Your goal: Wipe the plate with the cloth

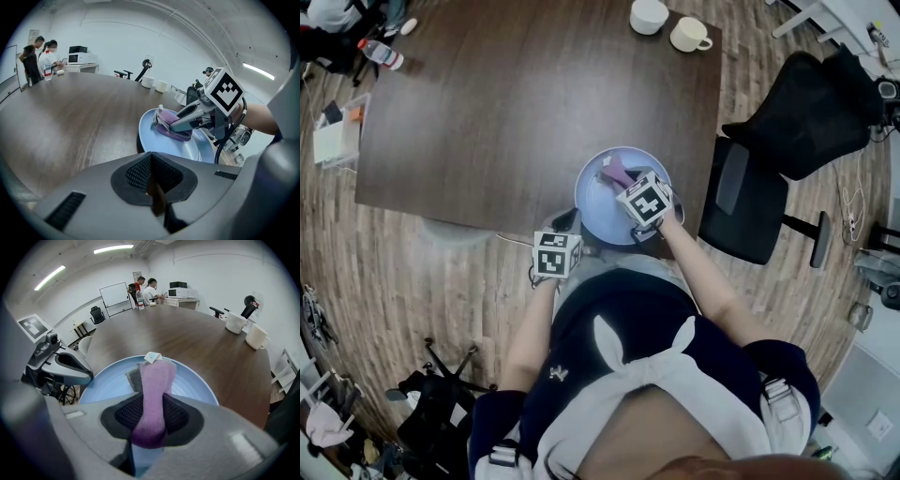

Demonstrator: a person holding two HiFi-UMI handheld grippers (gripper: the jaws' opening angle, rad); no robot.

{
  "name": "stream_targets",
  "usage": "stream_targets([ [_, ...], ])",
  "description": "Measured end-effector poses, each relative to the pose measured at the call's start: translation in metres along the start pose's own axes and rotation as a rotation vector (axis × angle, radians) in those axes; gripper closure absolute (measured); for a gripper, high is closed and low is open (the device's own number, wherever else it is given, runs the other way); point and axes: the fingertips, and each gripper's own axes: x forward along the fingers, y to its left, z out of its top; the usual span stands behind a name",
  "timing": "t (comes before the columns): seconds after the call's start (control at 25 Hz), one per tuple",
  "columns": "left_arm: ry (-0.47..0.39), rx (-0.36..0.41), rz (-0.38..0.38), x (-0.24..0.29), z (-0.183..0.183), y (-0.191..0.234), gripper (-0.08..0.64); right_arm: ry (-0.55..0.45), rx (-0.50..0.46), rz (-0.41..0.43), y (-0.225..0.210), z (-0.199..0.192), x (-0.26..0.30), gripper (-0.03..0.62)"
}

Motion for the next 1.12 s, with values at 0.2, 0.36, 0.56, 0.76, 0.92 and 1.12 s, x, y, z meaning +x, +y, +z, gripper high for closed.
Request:
stream_targets([
  [0.2, -0.001, -0.003, 0.003, 0.0, -0.001, 0.0, 0.554, -0.002, 0.024, -0.051, -0.02, -0.004, -0.003, 0.471],
  [0.36, -0.002, -0.003, 0.005, -0.001, -0.002, -0.001, 0.554, 0.007, 0.043, -0.06, -0.029, -0.01, -0.006, 0.469],
  [0.56, -0.003, 0.0, 0.008, -0.001, -0.001, 0.0, 0.554, 0.008, 0.065, -0.057, -0.036, -0.013, -0.009, 0.468],
  [0.76, -0.008, -0.002, 0.012, -0.001, -0.003, 0.0, 0.554, 0.013, 0.077, -0.034, -0.033, -0.016, -0.01, 0.468],
  [0.92, -0.009, -0.002, 0.015, -0.001, -0.002, -0.001, 0.554, 0.014, 0.086, -0.04, -0.035, -0.019, -0.013, 0.468],
  [1.12, -0.012, -0.009, 0.018, 0.0, -0.002, -0.002, 0.554, 0.004, 0.099, -0.044, -0.04, -0.026, -0.013, 0.468],
])
